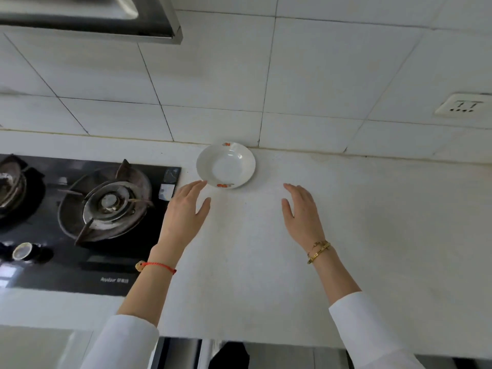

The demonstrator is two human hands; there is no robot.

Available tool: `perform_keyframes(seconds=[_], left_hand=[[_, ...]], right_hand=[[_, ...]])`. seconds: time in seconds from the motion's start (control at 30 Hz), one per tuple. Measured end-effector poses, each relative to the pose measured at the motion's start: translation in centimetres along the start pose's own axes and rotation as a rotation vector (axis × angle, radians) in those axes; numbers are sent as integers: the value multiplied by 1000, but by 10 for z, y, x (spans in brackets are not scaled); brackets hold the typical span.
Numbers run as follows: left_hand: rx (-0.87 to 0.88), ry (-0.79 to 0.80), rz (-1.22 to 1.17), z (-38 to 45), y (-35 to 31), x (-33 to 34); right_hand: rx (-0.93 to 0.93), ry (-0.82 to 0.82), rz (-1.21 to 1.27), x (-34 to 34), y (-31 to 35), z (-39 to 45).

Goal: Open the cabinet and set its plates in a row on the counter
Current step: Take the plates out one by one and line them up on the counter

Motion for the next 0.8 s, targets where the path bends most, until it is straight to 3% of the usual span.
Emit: perform_keyframes(seconds=[0.37, 0.8], left_hand=[[-18, -68, -17, -191, -96, 22], [-137, -99, -139, -364, -134, 55]], right_hand=[[-51, 17, 44, -39, -18, -198], [-32, 59, 43, -39, -44, -364]])
Point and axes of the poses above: each hand's wrist, its own z-axis towards the middle knuckle, its own x-axis out of the palm, y = z × x, the point moved 3 cm from there along z, towards the middle knuckle, and after that the axes turned 12 degrees about y, right-handed, at the moved point
